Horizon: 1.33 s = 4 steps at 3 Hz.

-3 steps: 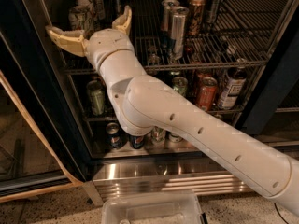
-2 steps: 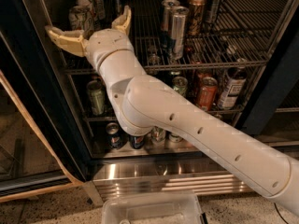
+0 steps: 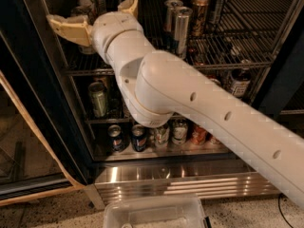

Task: Pick 7up can from top shelf of fridge

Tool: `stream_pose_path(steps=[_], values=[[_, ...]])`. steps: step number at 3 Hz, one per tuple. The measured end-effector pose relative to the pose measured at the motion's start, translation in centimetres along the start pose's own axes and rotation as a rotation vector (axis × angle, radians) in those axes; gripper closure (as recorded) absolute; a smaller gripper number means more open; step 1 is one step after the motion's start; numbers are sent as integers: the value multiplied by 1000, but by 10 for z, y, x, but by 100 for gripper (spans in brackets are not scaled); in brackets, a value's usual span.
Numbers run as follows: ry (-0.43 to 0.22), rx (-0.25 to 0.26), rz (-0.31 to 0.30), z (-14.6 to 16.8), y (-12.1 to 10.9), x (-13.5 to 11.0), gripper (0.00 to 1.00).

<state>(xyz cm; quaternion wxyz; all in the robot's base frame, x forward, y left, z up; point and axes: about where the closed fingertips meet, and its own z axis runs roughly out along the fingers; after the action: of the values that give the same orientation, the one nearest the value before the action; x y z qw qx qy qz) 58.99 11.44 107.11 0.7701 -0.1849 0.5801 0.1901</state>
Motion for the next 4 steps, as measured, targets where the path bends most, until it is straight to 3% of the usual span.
stream_pose_path(steps=[1,2,3,4], values=[[56,-20,-12,-3,2,-15,0],[145,-62,4,-2,10,-9,0],[171,-61,64,-3,10,-3,0],[175,-63,78,4,13,9,0]])
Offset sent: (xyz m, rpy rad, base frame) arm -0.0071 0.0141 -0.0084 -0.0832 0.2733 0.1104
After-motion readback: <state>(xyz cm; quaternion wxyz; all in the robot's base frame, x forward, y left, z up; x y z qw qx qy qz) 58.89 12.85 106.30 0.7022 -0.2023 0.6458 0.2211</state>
